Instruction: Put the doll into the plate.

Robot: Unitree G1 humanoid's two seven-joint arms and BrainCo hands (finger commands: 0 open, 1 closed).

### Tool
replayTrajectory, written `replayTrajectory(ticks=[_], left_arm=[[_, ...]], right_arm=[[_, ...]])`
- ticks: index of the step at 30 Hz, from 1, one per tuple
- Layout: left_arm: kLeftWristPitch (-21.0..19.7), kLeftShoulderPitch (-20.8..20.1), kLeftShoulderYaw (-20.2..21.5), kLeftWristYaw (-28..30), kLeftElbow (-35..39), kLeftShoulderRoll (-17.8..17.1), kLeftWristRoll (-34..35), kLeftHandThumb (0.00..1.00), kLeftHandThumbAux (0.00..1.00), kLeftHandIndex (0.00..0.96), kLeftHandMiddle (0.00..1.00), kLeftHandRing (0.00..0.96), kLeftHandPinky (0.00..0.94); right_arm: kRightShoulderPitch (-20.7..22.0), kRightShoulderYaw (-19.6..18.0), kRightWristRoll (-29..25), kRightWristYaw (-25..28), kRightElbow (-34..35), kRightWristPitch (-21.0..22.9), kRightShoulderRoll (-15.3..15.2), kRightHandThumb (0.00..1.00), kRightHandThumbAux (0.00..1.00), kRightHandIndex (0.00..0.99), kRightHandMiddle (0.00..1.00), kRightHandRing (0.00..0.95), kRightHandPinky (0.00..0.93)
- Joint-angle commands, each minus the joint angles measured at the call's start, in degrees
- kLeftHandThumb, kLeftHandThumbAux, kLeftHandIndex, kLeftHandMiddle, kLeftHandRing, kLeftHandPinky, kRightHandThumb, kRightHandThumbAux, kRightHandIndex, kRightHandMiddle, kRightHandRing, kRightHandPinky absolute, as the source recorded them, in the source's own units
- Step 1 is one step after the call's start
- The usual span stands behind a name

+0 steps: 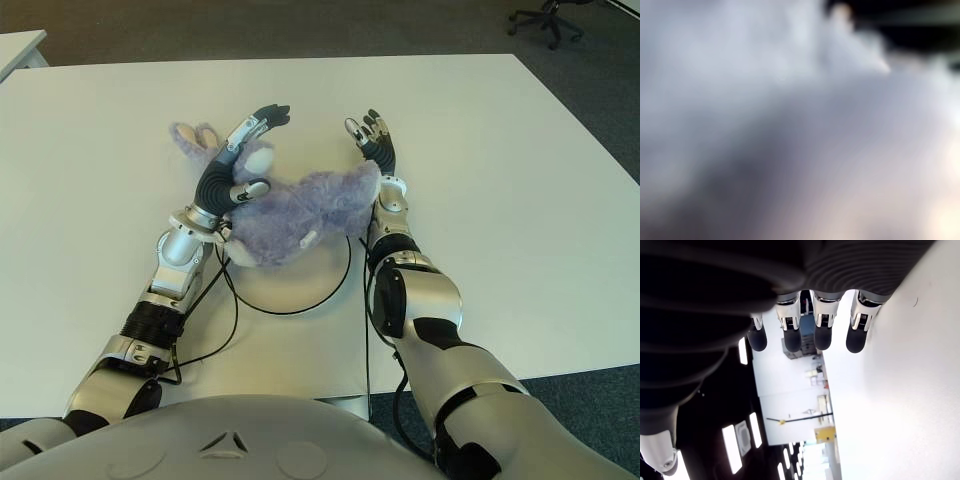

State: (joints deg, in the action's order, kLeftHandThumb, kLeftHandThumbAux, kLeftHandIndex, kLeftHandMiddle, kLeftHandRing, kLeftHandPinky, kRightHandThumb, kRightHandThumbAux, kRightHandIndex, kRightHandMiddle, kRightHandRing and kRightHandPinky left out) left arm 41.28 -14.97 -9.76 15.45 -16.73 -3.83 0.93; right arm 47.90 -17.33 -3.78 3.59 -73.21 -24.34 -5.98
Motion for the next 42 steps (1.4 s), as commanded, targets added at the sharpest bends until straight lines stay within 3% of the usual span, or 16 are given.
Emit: replayTrajectory(ticks=[1,21,30,42], left_arm=[[-1.0,2.2,-0.7,2.0,0.2,-0.8,0.6,0.071,0.374,0.005,0.076,0.077,0.090],[-7.6,5.4,-0.3,4.3,10.1,-2.3,4.6,0.064,0.331,0.000,0.055,0.049,0.052],[-11.5,5.9,0.8,5.4,13.8,-1.3,11.4,0.066,0.371,0.000,0.087,0.075,0.077],[-11.6,5.8,3.9,6.4,15.6,-1.5,15.3,0.066,0.326,0.000,0.074,0.063,0.059]], right_arm=[[-3.7,-0.2,-0.4,0.0,-2.5,2.6,1.1,0.095,0.581,0.032,0.045,0.057,0.100],[-4.0,0.1,-0.1,-0.3,-2.3,2.5,1.2,0.079,0.601,0.024,0.037,0.043,0.079],[-4.1,0.2,-0.2,0.0,-2.3,2.5,1.3,0.083,0.601,0.018,0.040,0.049,0.081],[-4.2,0.3,-0.2,0.2,-2.3,2.1,1.4,0.074,0.602,0.021,0.045,0.048,0.076]])
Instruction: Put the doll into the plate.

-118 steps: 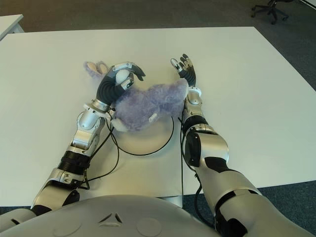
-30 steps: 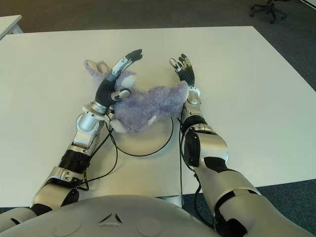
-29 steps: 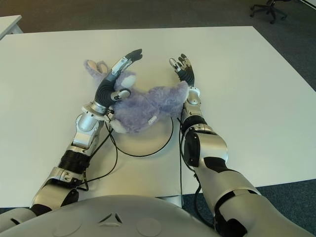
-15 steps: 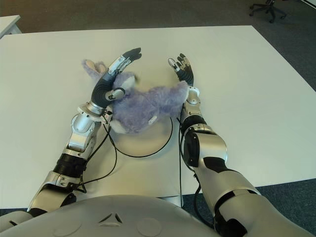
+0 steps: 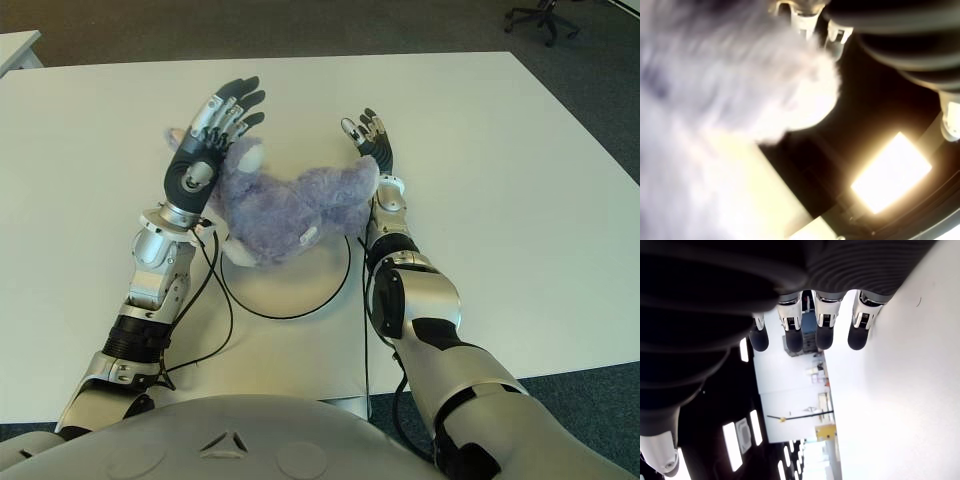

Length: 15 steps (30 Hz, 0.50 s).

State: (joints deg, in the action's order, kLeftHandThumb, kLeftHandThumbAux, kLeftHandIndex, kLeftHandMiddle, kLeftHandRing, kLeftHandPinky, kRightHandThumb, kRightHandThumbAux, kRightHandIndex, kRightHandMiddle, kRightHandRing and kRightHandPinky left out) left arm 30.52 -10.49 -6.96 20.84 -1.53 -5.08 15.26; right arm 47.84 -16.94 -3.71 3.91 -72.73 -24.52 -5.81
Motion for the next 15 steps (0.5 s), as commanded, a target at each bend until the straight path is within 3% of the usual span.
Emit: replayTrajectory(ticks=[1,15], left_arm=[[-1.0,1.3,1.4,1.1,0.4,-0.4,1.2,0.066,0.324,0.000,0.073,0.062,0.059],[-6.1,0.8,3.9,3.3,1.8,0.0,6.2,0.077,0.280,0.000,0.054,0.036,0.022]], right_arm=[[-4.2,-0.2,-0.3,-0.1,-2.8,2.4,1.2,0.073,0.601,0.021,0.045,0.048,0.075],[-4.2,-0.1,-0.2,-0.2,-2.8,2.6,1.1,0.069,0.591,0.021,0.041,0.044,0.069]])
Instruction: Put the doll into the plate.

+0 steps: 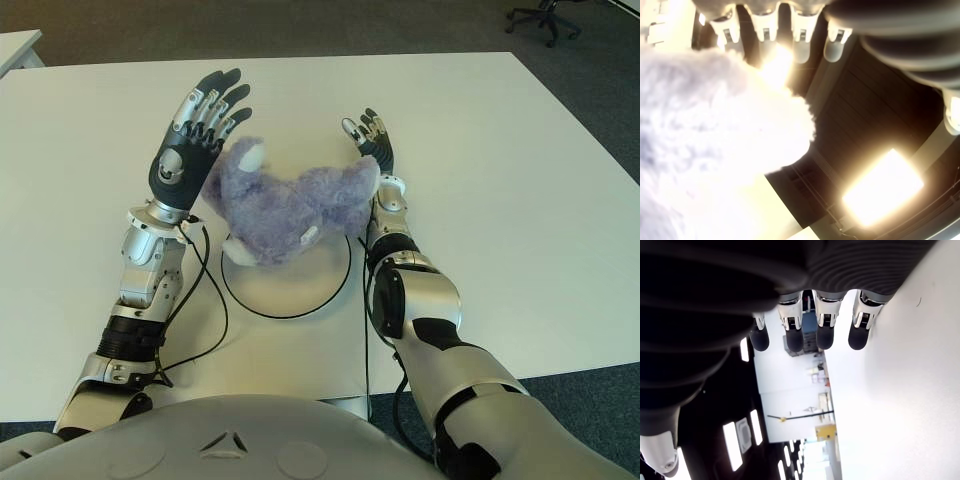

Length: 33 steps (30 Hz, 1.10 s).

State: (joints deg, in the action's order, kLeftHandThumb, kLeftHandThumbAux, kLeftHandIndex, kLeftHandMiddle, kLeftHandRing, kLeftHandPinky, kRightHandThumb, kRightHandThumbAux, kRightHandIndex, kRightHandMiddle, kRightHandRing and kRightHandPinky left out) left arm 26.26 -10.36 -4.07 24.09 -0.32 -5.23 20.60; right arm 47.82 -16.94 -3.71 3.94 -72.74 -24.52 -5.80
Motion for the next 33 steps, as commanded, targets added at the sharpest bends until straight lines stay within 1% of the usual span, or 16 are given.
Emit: replayTrajectory(ticks=[1,8,9,12,13,15,22,24,28,33], left_arm=[[-2.1,0.6,1.2,0.1,0.7,0.2,0.8,0.078,0.279,0.000,0.054,0.036,0.021],[-5.2,0.6,2.6,0.4,2.5,0.4,2.9,0.094,0.280,0.000,0.053,0.025,0.007],[-5.7,0.5,2.9,0.6,2.6,0.3,3.3,0.100,0.305,0.000,0.049,0.022,0.008],[-6.4,0.4,3.6,1.1,3.0,-0.1,4.0,0.101,0.331,0.000,0.048,0.023,0.011],[-6.4,0.3,4.0,1.3,3.0,-0.2,4.0,0.101,0.333,0.000,0.048,0.023,0.010],[-6.5,0.2,4.5,1.7,2.8,-0.5,4.0,0.090,0.379,0.000,0.048,0.028,0.010],[-6.6,0.1,5.5,2.5,2.7,-0.7,3.9,0.077,0.422,0.000,0.054,0.041,0.026],[-6.7,0.1,5.9,2.3,2.8,-0.8,3.5,0.073,0.479,0.000,0.065,0.061,0.051],[-6.6,0.2,6.3,2.4,2.7,-0.8,3.4,0.071,0.502,0.000,0.068,0.068,0.055],[-7.6,0.0,7.4,2.2,2.6,-0.7,4.8,0.060,0.531,0.000,0.064,0.073,0.067]], right_arm=[[-4.1,-0.1,-0.2,-0.2,-2.8,2.6,1.1,0.069,0.591,0.021,0.041,0.044,0.069],[-4.1,-0.1,-0.3,-0.2,-2.8,2.7,1.2,0.071,0.592,0.019,0.040,0.042,0.066],[-4.1,-0.1,-0.3,-0.2,-2.8,2.7,1.2,0.071,0.593,0.019,0.041,0.042,0.065],[-4.1,-0.2,-0.3,-0.1,-2.8,2.7,1.2,0.070,0.594,0.019,0.043,0.043,0.067],[-4.1,-0.2,-0.3,-0.2,-2.8,2.7,1.2,0.070,0.594,0.019,0.043,0.044,0.068],[-4.0,-0.2,-0.3,-0.2,-2.8,2.7,1.2,0.070,0.594,0.019,0.047,0.047,0.069],[-4.0,-0.2,-0.3,-0.2,-2.9,2.8,1.2,0.070,0.591,0.019,0.046,0.046,0.070],[-4.0,-0.2,-0.4,-0.1,-2.9,2.8,1.2,0.072,0.582,0.021,0.043,0.044,0.069],[-4.1,-0.2,-0.4,-0.1,-2.9,2.8,1.3,0.073,0.584,0.021,0.043,0.044,0.070],[-4.0,-0.3,-0.5,-0.1,-2.9,2.8,1.2,0.072,0.588,0.019,0.044,0.045,0.069]])
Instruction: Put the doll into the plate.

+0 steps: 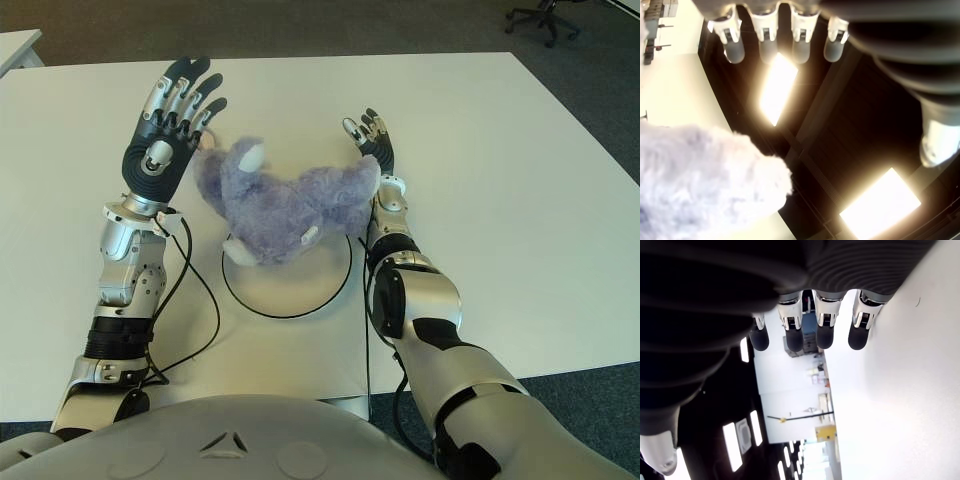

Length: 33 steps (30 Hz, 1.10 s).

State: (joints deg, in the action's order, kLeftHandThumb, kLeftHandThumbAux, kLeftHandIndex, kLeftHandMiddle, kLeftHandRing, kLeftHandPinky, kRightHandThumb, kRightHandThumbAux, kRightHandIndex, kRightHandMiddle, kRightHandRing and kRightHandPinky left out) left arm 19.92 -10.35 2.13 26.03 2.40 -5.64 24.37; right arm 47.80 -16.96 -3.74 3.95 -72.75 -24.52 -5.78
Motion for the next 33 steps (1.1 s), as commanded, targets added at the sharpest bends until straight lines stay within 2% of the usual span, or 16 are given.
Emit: replayTrajectory(ticks=[1,8,19,24,28,33], left_arm=[[-1.4,0.0,1.3,0.2,-0.1,-0.3,1.1,0.074,0.532,0.000,0.057,0.070,0.067],[-1.4,-0.6,1.3,0.2,-0.1,-0.1,-0.5,0.129,0.499,0.000,0.049,0.059,0.066],[3.4,-2.2,1.4,1.9,-3.2,0.1,-2.6,0.181,0.437,0.000,0.052,0.050,0.055],[4.9,-2.8,1.8,1.7,-4.4,-0.2,-3.0,0.166,0.487,0.000,0.061,0.074,0.102],[4.8,-2.9,2.4,1.1,-4.5,-1.2,-4.0,0.173,0.497,0.000,0.055,0.073,0.094],[7.0,-3.2,3.6,-1.1,-5.9,-1.7,-8.1,0.180,0.485,0.000,0.043,0.060,0.082]], right_arm=[[-4.0,-0.3,-0.5,-0.1,-2.9,2.8,1.2,0.073,0.588,0.019,0.044,0.045,0.070],[-4.0,-0.4,-0.6,0.0,-2.9,2.8,1.3,0.077,0.588,0.020,0.043,0.043,0.066],[-3.9,-0.3,-0.4,-0.2,-2.9,2.8,1.3,0.070,0.592,0.017,0.040,0.042,0.068],[-3.9,-0.4,-0.5,-0.2,-2.9,2.8,1.3,0.069,0.597,0.018,0.044,0.045,0.068],[-3.9,-0.4,-0.5,-0.2,-2.9,2.8,1.3,0.071,0.598,0.018,0.045,0.045,0.067],[-3.9,-0.4,-0.4,-0.3,-2.9,2.8,1.3,0.069,0.599,0.018,0.044,0.043,0.062]])
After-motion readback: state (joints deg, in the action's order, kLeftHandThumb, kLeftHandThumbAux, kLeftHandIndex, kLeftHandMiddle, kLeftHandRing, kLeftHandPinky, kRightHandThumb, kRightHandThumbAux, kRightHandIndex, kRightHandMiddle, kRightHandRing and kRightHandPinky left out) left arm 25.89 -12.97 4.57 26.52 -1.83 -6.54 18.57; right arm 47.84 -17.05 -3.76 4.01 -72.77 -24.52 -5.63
